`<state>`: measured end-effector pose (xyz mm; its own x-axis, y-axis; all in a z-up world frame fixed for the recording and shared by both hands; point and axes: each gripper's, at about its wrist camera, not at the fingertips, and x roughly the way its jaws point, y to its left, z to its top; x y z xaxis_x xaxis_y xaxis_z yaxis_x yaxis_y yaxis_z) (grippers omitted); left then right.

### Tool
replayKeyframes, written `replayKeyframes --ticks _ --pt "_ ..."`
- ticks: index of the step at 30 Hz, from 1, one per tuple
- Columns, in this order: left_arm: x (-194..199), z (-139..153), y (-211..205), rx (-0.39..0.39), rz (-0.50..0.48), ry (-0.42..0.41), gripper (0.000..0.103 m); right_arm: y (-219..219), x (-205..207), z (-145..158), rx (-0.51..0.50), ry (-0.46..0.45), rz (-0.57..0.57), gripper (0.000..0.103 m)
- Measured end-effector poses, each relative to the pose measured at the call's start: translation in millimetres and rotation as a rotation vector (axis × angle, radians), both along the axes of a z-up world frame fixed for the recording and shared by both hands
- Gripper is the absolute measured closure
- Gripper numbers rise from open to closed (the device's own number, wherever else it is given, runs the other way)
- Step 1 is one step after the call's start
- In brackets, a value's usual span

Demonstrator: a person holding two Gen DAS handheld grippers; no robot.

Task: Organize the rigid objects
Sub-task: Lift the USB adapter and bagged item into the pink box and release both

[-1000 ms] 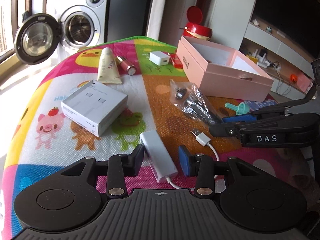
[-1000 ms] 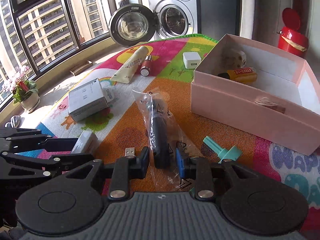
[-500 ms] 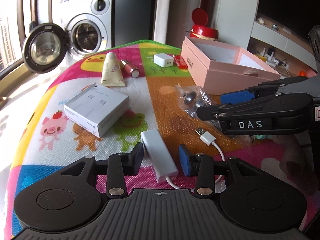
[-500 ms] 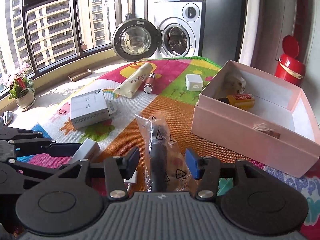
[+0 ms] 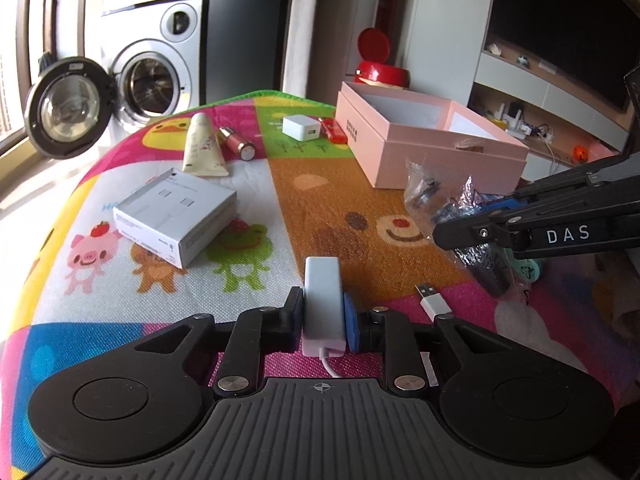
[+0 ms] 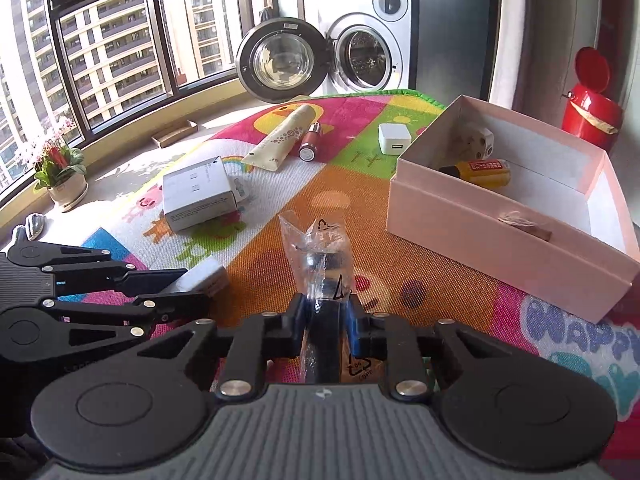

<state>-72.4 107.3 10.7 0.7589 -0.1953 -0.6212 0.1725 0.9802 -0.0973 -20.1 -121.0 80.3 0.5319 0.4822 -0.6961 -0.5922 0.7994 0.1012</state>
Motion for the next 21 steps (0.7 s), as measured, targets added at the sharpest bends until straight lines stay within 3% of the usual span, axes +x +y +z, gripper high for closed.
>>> replayKeyframes --ticks 4,10,16,21 --pt "-14.5 1.1 -16.9 0.066 -0.106 -0.022 0.078 -27.1 -18.6 18.7 0.043 -0.009 -0.023 0.083" --pt "-26.2 27.6 -30.5 0.045 -0.201 -0.106 0.078 -56.4 -39.4 44.2 0.065 -0.064 -0.054 0.083" --pt "1.1 110.2 -42.5 0.008 -0.251 -0.322 0.078 -88.7 -37.2 95.2 0.171 -0.184 -0.108 0.083" --pt "62.9 180.4 -71.3 0.007 -0.279 -0.48 0.078 -110.1 -2.4 147.7 0.197 -0.339 -0.206 0.083"
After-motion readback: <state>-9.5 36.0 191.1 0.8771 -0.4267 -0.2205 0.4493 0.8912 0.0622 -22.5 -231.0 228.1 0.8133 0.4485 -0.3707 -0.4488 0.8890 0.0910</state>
